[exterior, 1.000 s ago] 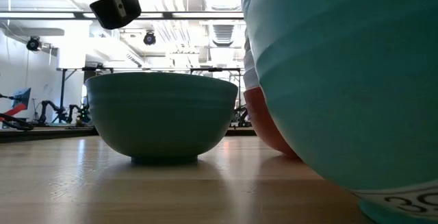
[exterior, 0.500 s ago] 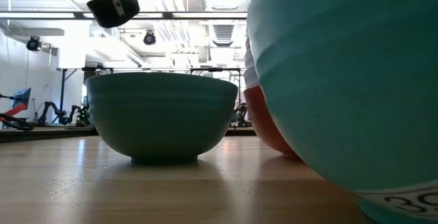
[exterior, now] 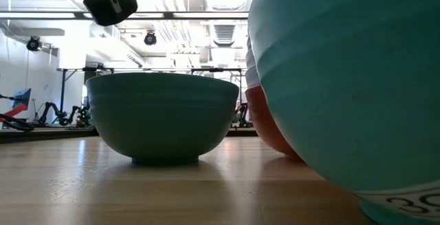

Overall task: Nest bowls inside each other
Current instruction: Stack the black bowl on top of the blue bowl

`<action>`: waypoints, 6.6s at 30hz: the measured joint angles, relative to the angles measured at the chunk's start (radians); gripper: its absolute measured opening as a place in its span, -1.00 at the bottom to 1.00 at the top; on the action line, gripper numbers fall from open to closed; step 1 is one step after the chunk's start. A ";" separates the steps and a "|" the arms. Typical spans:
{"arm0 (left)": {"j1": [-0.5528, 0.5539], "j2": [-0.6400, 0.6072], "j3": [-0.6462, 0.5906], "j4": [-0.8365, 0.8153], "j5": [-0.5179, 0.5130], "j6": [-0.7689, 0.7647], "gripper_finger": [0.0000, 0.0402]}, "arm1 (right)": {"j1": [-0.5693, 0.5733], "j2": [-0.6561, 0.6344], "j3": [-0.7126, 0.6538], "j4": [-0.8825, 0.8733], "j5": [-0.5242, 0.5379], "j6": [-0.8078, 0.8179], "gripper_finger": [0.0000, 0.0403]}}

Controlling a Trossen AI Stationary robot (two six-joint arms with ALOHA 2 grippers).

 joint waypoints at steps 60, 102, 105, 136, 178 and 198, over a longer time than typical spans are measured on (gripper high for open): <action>-0.331 0.280 0.148 -0.683 -0.013 -0.239 -0.46 | 0.473 -0.632 -0.369 -0.028 0.630 0.609 -0.50; -0.323 0.267 0.172 -0.844 -0.001 -0.158 -0.99 | 0.473 -0.641 -0.368 0.078 0.607 0.624 -0.55; -0.295 0.247 0.227 -0.841 -0.004 -0.119 -0.99 | 0.473 -0.641 -0.368 0.087 0.607 0.616 -0.56; 0.266 0.607 0.949 -0.562 0.250 -0.023 -1.00 | 0.592 -0.641 -0.829 1.070 0.635 0.379 -0.66; 0.324 0.884 1.215 -0.988 0.055 -0.054 -1.00 | 0.614 -0.759 -0.846 1.067 0.634 0.138 -0.66; 0.301 0.884 1.206 -0.982 0.072 -0.106 -1.00 | 0.594 -0.739 -0.853 1.223 0.642 -0.014 -0.66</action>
